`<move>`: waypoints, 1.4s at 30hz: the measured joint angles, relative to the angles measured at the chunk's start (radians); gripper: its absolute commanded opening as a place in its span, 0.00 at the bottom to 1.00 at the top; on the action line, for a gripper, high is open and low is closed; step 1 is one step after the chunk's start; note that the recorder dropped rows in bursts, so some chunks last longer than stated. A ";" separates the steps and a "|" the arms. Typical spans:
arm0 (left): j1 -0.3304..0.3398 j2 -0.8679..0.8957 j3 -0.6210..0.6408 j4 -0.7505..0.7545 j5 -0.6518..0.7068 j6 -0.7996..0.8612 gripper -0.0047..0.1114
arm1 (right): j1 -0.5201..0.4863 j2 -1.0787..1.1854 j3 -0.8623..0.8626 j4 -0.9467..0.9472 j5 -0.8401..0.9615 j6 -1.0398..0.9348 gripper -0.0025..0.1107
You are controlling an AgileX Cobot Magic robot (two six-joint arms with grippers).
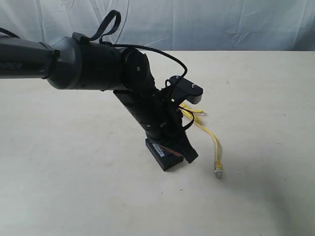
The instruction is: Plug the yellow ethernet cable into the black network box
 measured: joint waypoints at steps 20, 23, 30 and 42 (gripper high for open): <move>0.035 0.070 -0.002 0.272 0.041 -0.078 0.04 | 0.000 0.000 0.000 0.000 0.000 0.000 0.02; 0.050 0.070 -0.002 0.277 0.047 -0.080 0.04 | 0.000 0.000 0.000 0.000 0.002 0.000 0.02; 0.058 0.070 -0.002 0.269 0.059 -0.080 0.04 | 0.000 0.000 0.000 0.000 0.002 0.000 0.02; 0.058 -0.128 0.020 0.270 0.065 -0.084 0.04 | 0.000 0.000 0.000 0.000 0.002 0.000 0.02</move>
